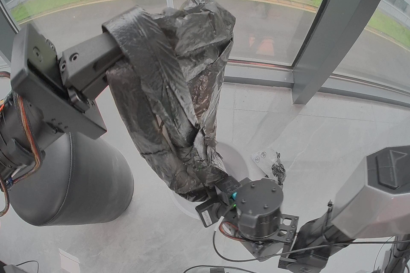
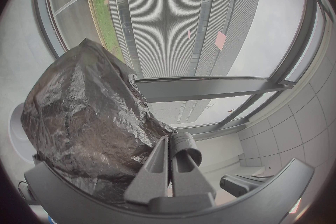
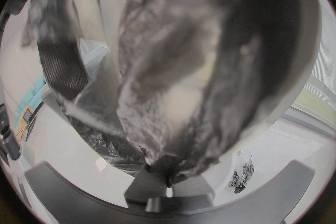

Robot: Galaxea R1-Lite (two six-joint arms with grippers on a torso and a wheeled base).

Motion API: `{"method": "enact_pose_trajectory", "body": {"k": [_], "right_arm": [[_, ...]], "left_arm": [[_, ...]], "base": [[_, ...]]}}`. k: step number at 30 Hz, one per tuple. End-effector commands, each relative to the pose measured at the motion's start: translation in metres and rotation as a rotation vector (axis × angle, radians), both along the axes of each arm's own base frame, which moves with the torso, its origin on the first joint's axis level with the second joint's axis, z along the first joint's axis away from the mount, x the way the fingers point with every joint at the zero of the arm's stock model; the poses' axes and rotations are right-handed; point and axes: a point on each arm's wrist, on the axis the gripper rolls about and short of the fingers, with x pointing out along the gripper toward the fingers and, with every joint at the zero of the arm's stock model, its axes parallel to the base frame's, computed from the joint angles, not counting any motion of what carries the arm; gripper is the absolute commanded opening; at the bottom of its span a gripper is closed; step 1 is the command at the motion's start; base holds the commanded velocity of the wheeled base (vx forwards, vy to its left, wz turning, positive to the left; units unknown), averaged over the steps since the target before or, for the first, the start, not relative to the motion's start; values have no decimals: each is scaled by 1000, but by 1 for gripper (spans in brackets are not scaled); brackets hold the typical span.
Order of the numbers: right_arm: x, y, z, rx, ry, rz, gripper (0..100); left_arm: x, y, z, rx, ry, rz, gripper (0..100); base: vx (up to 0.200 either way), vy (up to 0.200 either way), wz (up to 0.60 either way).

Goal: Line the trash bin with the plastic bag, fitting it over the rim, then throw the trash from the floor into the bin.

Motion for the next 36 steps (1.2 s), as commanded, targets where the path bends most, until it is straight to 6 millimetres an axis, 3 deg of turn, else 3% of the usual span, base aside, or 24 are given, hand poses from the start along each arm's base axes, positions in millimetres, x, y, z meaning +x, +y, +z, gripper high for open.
{"method": "enact_pose_trajectory", "body": {"k": [1,6,7,16,22,30,36], "right_arm": [[-25,-46,30,-6,3,83,0],[-28,-69,36,-9,28,100,0],[-28,-79,37,8,47,113,0],[-29,-102,26,105,214,279,0],[-25,-116,28,120,270,361,0],[-36,-138,59,254,402,488,0],[-40,-148,63,287,490,530,0]], "left_arm": [[11,3,-19,49,48,46,0],[25,7,-38,93,111,95,0],[34,10,-50,123,154,128,0],[59,8,-97,228,309,175,0],[65,4,-120,255,346,176,0],[68,3,-150,287,394,174,0],[66,4,-164,320,440,173,0]], "base": [[0,0,0],[0,0,0],[0,0,0],[0,0,0],[0,0,0],[0,0,0],[0,0,0]]}}
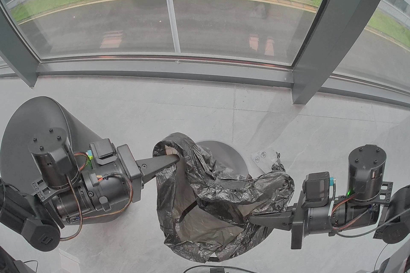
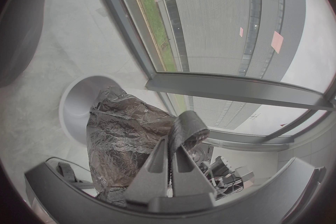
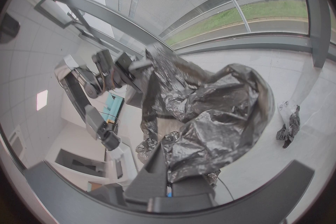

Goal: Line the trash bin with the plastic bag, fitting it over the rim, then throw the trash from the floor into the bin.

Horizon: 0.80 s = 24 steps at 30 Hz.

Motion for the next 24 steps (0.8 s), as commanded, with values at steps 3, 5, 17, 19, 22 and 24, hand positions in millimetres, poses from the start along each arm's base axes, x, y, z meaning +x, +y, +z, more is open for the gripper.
{"method": "enact_pose_trajectory", "body": {"k": [3,5,17,19,22,24], "right_arm": [[-4,-10,16,62,-3,-11,0],[0,-10,13,52,10,-19,0],[27,3,-4,12,41,-53,0],[39,6,-10,-2,49,-68,0],[52,13,-20,-25,53,-72,0],[59,17,-24,-24,44,-74,0]], "left_arm": [[0,0,-23,47,83,-1,0],[0,0,-25,53,90,-1,0],[17,-6,-35,39,67,12,0],[23,-5,-39,25,46,22,0],[30,-6,-47,15,33,35,0],[34,-5,-50,11,26,40,0]], "base": [[0,0,0],[0,0,0],[0,0,0],[0,0,0],[0,0,0],[0,0,0]]}}
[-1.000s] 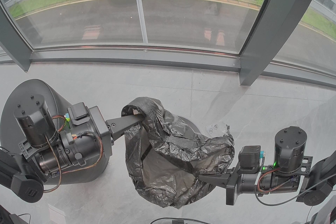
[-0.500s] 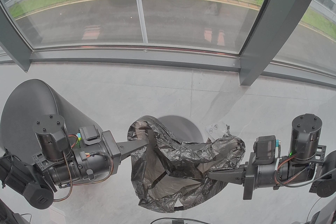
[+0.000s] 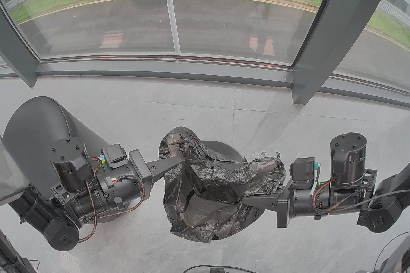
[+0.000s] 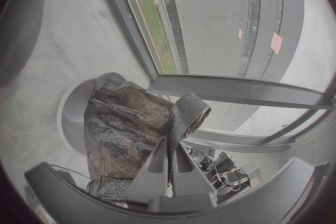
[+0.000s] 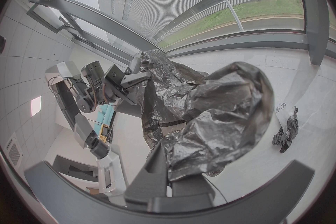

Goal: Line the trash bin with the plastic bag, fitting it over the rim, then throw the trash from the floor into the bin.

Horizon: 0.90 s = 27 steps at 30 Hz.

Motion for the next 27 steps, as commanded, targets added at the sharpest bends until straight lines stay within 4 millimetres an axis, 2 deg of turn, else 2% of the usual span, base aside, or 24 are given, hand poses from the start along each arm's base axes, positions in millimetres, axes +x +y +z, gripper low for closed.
{"method": "enact_pose_trajectory", "body": {"k": [1,5,12,22,27], "right_arm": [[27,13,-21,-24,13,-19,0],[46,22,-26,11,-21,-35,0],[63,33,-49,-5,1,-40,0],[79,25,-68,20,-22,-82,0],[81,21,-78,-1,6,-95,0]], "left_arm": [[14,2,-21,13,32,21,0],[17,6,-19,-3,13,-2,0],[30,9,-27,3,25,12,0],[45,4,-43,18,56,15,0],[48,2,-50,24,70,15,0]], "base": [[0,0,0],[0,0,0],[0,0,0],[0,0,0],[0,0,0]]}}
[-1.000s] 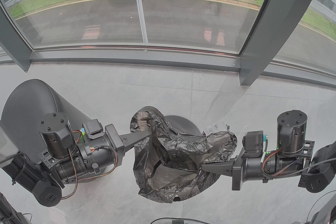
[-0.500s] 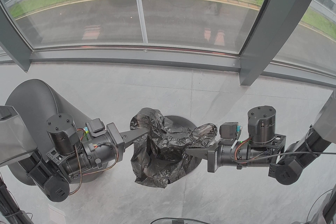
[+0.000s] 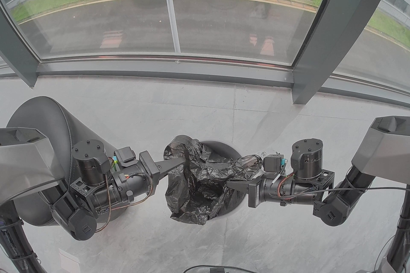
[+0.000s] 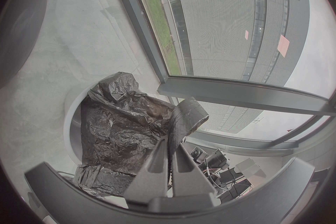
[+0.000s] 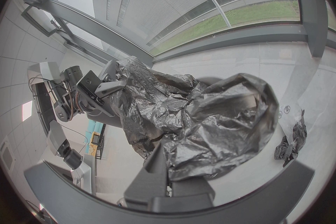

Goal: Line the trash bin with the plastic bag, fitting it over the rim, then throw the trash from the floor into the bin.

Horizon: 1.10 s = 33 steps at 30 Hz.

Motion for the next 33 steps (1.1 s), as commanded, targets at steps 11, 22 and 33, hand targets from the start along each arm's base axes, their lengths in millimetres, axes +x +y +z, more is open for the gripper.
{"method": "enact_pose_trajectory", "body": {"k": [11,22,33], "right_arm": [[-21,-16,-27,-37,51,-9,0],[-32,-24,-41,-78,111,-11,0],[-27,-28,-39,-68,101,-33,100]], "left_arm": [[-6,-2,-19,32,71,-15,0],[-10,-3,-28,45,99,-23,0],[-10,-4,-28,35,78,-24,0]], "base": [[0,0,0],[0,0,0],[0,0,0]]}}
